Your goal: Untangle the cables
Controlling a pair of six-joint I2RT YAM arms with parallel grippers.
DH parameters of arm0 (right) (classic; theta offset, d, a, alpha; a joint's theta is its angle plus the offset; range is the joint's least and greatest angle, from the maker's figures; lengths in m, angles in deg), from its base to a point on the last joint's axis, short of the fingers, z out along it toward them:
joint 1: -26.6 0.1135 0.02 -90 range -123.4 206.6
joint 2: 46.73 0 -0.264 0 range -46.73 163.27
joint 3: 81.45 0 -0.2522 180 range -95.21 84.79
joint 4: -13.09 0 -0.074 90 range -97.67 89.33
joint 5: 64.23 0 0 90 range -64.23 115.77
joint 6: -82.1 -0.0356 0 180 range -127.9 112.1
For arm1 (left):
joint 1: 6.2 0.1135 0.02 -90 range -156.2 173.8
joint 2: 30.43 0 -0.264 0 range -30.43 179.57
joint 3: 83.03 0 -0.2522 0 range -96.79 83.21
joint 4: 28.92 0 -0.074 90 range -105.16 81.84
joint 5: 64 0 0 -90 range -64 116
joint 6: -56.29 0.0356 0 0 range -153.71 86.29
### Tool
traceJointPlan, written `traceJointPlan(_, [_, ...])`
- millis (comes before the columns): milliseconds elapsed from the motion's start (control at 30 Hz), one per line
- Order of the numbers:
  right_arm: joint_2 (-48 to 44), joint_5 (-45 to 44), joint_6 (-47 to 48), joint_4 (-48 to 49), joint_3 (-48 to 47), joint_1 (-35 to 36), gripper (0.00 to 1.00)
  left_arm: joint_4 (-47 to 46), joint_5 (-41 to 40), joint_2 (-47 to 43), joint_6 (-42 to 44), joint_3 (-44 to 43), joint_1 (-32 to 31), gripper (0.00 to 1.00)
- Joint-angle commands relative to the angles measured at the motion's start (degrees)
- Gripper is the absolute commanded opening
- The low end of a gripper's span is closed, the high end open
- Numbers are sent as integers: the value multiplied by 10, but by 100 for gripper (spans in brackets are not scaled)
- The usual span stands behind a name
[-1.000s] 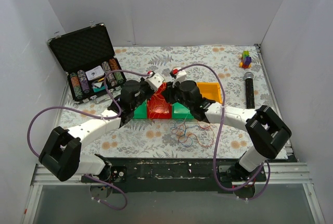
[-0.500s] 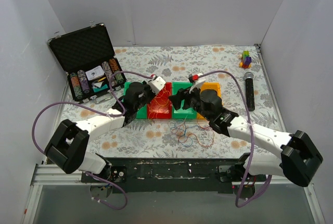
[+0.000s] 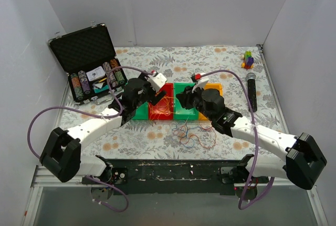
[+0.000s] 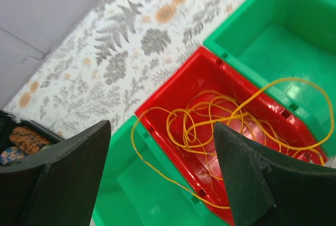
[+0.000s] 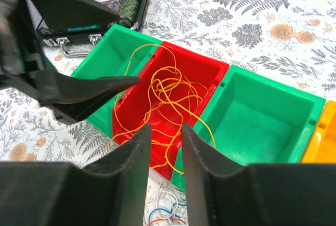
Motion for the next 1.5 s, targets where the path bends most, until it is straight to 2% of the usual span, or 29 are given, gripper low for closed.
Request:
traceJointPlan(0, [29, 5, 9, 12, -55, -4, 32, 30, -14, -83, -32, -58, 6, 80])
traceJointPlan(100, [68, 17, 10, 14, -72, -4, 18, 45, -22, -127, -65, -85, 19, 85])
traceJointPlan(167, [94, 35, 10, 21, -79, -3, 18, 70, -24, -146, -87, -115, 35, 89])
traceJointPlan(200, [105, 58, 13, 27, -82, -4, 27, 88, -26, -151, -99, -133, 44, 91])
traceJointPlan(233, [117, 82, 17, 29, -85, -3, 43, 115, -26, -153, -110, -151, 59, 92])
traceJointPlan(300, [138, 107, 24, 11, -99, -3, 54, 152, -8, -158, -127, -185, 91, 96])
traceJointPlan(467, [129, 68, 30, -13, -80, 4, 58, 228, 65, -148, -146, -253, 182, 98])
traceJointPlan(600, [113, 50, 32, -28, -58, 2, 59, 331, 126, -80, -169, -330, 251, 98])
traceJointPlan(733, [128, 65, 30, -39, -57, -4, 58, 400, 160, -39, -170, -355, 284, 98])
traceJointPlan(1067, [143, 120, 13, -39, -37, -71, 63, 403, 194, -52, -185, -316, 308, 98])
traceJointPlan(1233, [155, 215, -8, 1, -8, -102, 61, 388, 194, -64, -189, -296, 310, 98])
traceJointPlan(1467, [181, 261, -22, 36, -5, -113, 56, 369, 190, -67, -188, -290, 312, 98])
